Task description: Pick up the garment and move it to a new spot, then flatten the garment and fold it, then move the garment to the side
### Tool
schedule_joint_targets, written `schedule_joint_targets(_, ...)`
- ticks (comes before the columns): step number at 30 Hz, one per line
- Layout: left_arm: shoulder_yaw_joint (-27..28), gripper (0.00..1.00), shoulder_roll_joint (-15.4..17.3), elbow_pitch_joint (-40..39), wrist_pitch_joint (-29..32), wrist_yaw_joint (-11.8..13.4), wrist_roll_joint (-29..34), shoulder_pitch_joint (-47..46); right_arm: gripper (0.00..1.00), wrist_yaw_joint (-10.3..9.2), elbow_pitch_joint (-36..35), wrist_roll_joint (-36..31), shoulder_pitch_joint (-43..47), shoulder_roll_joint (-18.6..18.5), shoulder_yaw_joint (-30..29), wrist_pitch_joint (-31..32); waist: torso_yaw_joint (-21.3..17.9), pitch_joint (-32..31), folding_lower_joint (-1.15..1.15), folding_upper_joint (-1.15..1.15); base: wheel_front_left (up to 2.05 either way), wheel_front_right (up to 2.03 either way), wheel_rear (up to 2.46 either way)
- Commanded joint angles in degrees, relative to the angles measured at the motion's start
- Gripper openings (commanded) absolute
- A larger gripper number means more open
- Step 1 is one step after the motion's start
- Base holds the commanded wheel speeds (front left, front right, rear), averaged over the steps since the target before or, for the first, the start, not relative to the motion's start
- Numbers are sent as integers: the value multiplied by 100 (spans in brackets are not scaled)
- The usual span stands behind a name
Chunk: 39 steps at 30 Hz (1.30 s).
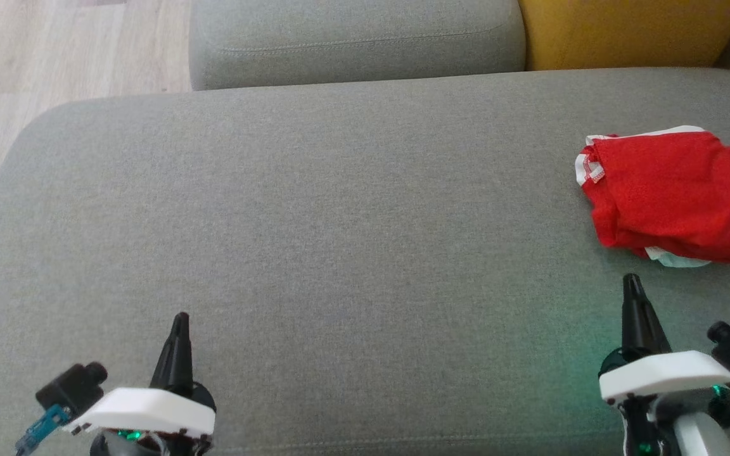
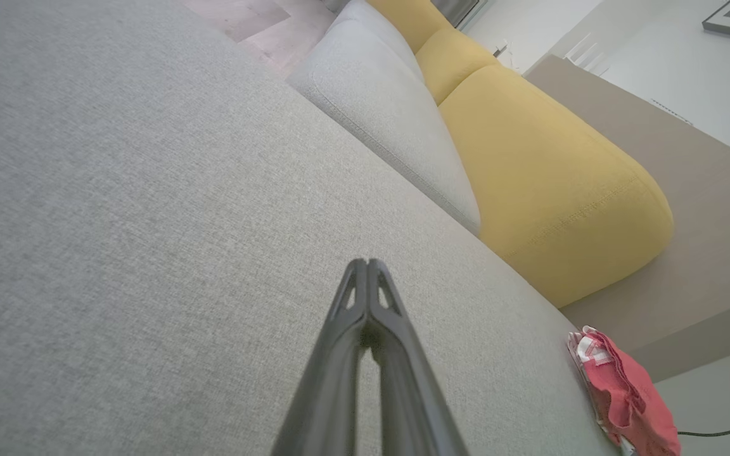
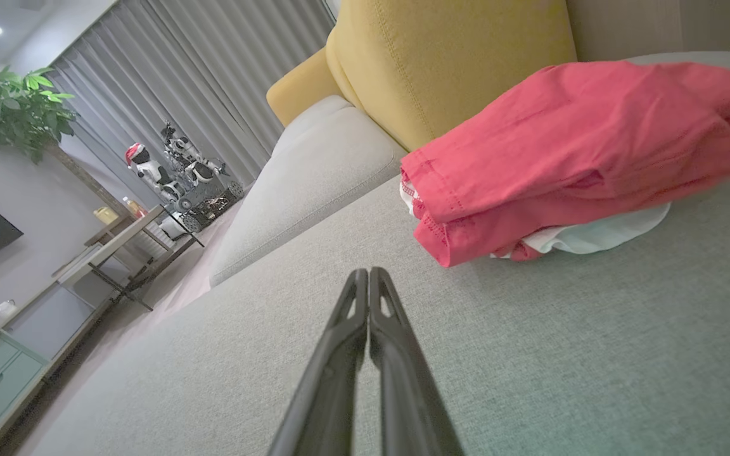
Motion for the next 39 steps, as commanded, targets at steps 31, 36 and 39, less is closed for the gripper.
schedule_joint_targets(31,491,0,90,-80,506,-210,-1865,-519,0,-2,-331,2269,-340,-12,-196,536,0,-8,0,0,0,0,0)
schedule_joint_targets(36,557,0,92,-65,590,-236,-2154,-557,0,-2,-347,2621,-347,-12,-227,618,0,-10,0,0,0,0,0)
schedule_joint_targets(39,596,0,92,-57,640,-251,-2325,-579,0,-2,-357,2831,-351,-12,-246,667,0,-10,0,0,0,0,0)
